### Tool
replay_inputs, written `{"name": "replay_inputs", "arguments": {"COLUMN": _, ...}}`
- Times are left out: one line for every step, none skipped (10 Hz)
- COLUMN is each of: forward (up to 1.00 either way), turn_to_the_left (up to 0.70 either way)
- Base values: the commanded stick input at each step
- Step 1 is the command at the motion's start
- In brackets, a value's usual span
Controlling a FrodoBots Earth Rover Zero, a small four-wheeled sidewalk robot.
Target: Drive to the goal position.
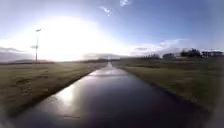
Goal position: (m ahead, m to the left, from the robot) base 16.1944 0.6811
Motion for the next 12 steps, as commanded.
{"name": "replay_inputs", "arguments": {"forward": 1.0, "turn_to_the_left": 0.1}}
{"name": "replay_inputs", "arguments": {"forward": 1.0, "turn_to_the_left": 0.11}}
{"name": "replay_inputs", "arguments": {"forward": 1.0, "turn_to_the_left": 0.09}}
{"name": "replay_inputs", "arguments": {"forward": 1.0, "turn_to_the_left": 0.04}}
{"name": "replay_inputs", "arguments": {"forward": 1.0, "turn_to_the_left": 0.03}}
{"name": "replay_inputs", "arguments": {"forward": 1.0, "turn_to_the_left": 0.03}}
{"name": "replay_inputs", "arguments": {"forward": 1.0, "turn_to_the_left": 0.03}}
{"name": "replay_inputs", "arguments": {"forward": 1.0, "turn_to_the_left": 0.04}}
{"name": "replay_inputs", "arguments": {"forward": 1.0, "turn_to_the_left": 0.08}}
{"name": "replay_inputs", "arguments": {"forward": 1.0, "turn_to_the_left": 0.21}}
{"name": "replay_inputs", "arguments": {"forward": 1.0, "turn_to_the_left": 0.31}}
{"name": "replay_inputs", "arguments": {"forward": 1.0, "turn_to_the_left": 0.28}}
